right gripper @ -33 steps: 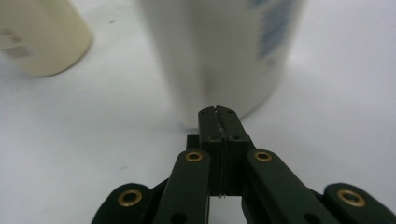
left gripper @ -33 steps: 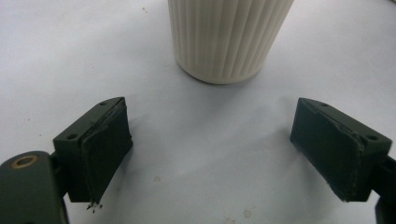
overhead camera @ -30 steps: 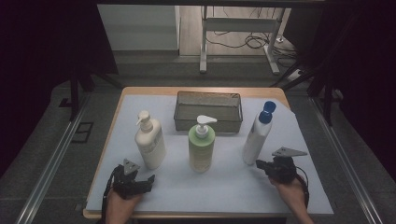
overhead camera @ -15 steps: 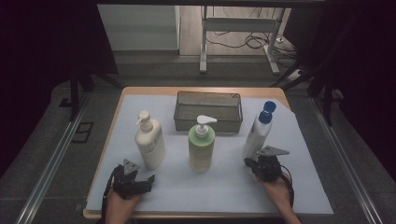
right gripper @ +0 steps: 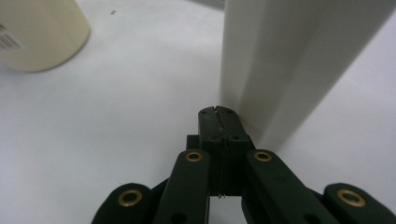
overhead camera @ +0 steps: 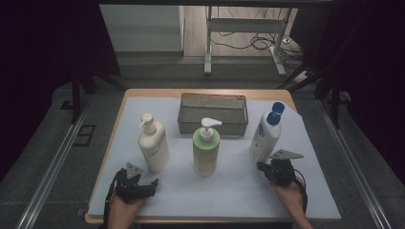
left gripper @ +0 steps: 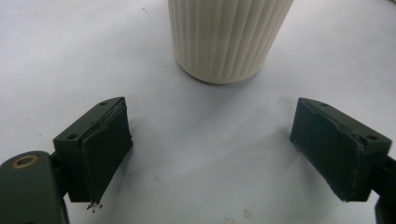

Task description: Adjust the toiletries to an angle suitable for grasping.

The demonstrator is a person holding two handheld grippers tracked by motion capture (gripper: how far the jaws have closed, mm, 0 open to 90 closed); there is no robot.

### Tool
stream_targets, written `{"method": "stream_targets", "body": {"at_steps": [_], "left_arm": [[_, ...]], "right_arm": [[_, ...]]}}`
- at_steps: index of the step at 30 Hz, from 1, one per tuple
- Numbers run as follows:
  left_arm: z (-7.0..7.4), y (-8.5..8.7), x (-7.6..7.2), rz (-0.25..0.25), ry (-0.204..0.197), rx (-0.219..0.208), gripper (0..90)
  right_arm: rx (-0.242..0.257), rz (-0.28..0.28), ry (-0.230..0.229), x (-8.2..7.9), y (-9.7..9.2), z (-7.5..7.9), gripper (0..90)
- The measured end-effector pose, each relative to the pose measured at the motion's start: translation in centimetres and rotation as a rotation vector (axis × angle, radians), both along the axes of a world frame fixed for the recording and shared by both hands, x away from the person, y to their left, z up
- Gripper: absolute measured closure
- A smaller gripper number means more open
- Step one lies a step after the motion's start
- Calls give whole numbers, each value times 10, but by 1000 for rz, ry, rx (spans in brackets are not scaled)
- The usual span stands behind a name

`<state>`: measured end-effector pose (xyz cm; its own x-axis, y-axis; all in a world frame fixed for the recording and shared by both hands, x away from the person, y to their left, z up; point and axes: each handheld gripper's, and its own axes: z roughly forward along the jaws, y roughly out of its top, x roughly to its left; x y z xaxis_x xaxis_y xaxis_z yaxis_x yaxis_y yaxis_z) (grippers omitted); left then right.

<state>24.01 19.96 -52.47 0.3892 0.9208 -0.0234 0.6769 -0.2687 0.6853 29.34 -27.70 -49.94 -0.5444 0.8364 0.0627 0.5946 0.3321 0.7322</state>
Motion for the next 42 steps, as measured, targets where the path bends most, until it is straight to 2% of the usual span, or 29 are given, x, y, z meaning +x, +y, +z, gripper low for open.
{"method": "stream_targets", "body": {"at_steps": [9,17,22,26,33,42], "left_arm": [[0,0,0,0,0,0,119],[0,0,0,-1,0,1,119],[0,0,0,-1,0,0,119],[0,0,0,0,0,-1,119],[0,0,0,0,0,0,119],[0,0,0,0,0,-1,119]], "right_arm": [[-5,-35,17,3,-17,-2,898],[-18,-54,18,7,-23,-4,894],[-10,-33,28,3,-23,-1,828],[-3,-27,13,-3,-27,6,772],[13,-43,-13,-12,-34,22,614],[22,-67,-25,-9,-37,40,449]]}}
